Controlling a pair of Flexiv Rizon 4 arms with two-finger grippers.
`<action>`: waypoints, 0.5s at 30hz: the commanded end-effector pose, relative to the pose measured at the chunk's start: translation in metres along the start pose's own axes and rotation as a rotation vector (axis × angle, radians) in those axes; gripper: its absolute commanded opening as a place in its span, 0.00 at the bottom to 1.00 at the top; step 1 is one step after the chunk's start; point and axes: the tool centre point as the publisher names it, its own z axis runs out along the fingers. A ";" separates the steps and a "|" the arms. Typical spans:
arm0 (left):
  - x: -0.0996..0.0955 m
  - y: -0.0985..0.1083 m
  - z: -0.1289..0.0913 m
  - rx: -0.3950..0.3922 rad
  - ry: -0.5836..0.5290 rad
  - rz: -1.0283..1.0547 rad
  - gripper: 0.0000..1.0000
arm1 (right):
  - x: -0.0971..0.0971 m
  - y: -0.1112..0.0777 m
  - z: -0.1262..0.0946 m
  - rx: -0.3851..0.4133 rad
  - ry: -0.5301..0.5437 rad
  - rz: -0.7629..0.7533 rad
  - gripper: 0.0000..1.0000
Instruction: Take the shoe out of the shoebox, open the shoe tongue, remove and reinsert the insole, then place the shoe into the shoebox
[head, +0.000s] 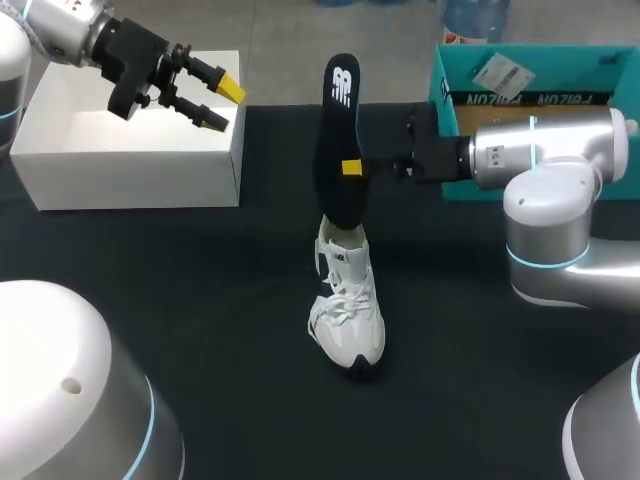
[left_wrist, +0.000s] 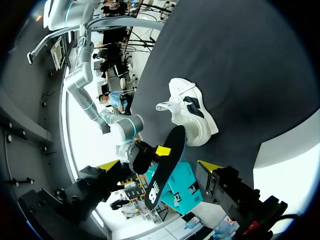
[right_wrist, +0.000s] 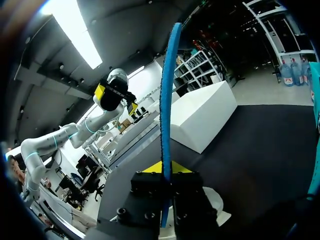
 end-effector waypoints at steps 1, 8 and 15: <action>0.000 -0.001 -0.001 0.000 0.003 0.001 1.00 | 0.000 0.002 -0.001 0.011 -0.002 0.002 0.00; 0.000 -0.001 -0.001 0.000 0.003 0.001 1.00 | 0.000 0.002 -0.001 0.011 -0.002 0.002 0.00; 0.000 -0.001 -0.001 0.000 0.003 0.001 1.00 | -0.009 -0.002 -0.014 0.002 0.056 -0.019 0.00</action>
